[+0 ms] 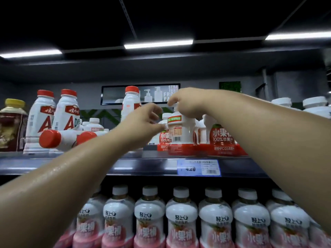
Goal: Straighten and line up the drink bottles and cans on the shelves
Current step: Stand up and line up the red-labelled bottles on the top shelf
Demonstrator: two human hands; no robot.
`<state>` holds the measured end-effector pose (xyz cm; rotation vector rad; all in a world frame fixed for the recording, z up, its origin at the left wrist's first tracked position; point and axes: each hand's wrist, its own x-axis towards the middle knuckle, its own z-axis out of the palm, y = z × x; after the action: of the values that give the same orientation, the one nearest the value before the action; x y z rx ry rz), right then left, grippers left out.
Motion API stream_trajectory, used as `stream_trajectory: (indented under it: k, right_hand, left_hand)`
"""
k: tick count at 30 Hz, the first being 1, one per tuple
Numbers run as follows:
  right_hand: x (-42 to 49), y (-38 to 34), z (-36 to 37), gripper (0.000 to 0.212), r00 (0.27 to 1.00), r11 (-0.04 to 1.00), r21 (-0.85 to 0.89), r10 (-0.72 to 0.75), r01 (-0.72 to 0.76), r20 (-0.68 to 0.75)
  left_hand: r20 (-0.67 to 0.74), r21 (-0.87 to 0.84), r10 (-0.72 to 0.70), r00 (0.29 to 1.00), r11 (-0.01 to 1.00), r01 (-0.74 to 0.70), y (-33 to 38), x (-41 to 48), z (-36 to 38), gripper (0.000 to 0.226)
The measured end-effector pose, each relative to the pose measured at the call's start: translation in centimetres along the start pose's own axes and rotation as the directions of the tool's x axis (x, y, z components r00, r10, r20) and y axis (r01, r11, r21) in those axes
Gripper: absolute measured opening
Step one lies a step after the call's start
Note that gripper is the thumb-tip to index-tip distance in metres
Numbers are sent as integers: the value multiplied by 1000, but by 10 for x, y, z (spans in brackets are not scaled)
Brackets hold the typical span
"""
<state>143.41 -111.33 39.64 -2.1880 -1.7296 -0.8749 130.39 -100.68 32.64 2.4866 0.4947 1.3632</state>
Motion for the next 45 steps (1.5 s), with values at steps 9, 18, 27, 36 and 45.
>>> stream_trajectory:
  k: [9,18,27,36,45]
  right_hand:
    - [5,5,3,50,974,965,-151,203,-217,-101]
    - [-73,39,30,73,920,975,-63,180,-214,-349]
    - [-129,82,102,77,836,941,-39,278,-335,-473]
    - [-131,90,117,75,862,963,-49,215,-267,-460]
    - [-132,92,121,74,886,963,-86,196,-254,-419]
  left_hand:
    - [247,-256,35,968,966,30,-17,2,44,71]
    - [95,-98,-57,994,993,67,-1,16,77,98]
    - [-10,68,-52,999,996,53,10,1,88,67]
    - [-166,323,-13,986,944,67,15,-14,98,94]
    - [-131,296,-90,987,947,126,12,-16,94,83]
